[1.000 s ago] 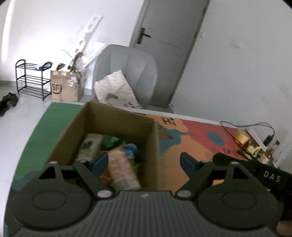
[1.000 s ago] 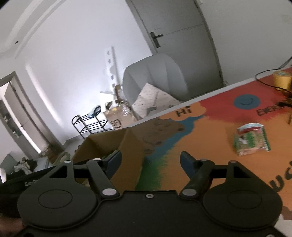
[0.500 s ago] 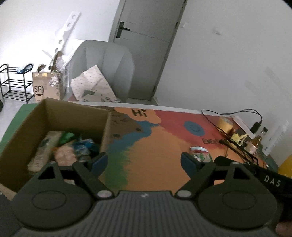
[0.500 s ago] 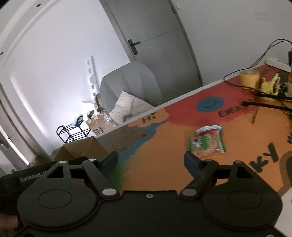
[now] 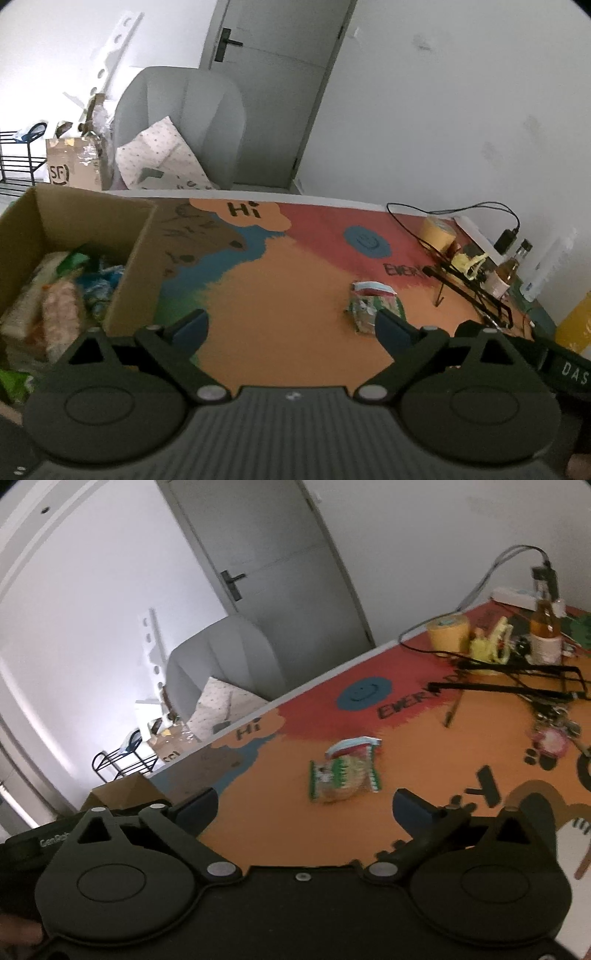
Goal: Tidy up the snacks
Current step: 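Move both open grippers back to the remaining packets on the mat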
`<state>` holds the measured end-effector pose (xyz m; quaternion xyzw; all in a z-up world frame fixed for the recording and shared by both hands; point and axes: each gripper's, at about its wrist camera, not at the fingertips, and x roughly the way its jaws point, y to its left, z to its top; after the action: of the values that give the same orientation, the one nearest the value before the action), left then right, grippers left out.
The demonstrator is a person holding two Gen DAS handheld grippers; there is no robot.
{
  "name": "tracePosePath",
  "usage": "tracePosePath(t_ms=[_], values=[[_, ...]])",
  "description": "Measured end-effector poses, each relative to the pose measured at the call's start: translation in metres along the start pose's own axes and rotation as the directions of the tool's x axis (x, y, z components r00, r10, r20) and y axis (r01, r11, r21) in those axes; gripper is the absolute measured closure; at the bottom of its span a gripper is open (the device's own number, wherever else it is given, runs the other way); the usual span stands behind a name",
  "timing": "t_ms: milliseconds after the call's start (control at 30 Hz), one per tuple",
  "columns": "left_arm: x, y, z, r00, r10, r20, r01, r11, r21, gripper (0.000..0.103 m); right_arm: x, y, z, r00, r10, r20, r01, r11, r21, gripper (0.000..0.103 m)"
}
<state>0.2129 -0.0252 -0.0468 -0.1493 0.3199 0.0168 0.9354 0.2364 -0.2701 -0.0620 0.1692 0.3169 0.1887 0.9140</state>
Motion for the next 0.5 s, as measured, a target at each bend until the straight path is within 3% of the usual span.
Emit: tracePosePath(t_ms=[500], values=[[0.038, -0.025, -0.003, 0.998, -0.048, -0.039, 0.049, 0.998, 0.026, 0.008, 0.017, -0.039, -0.001, 0.999, -0.050, -0.013, 0.050, 0.998, 0.041, 0.001]])
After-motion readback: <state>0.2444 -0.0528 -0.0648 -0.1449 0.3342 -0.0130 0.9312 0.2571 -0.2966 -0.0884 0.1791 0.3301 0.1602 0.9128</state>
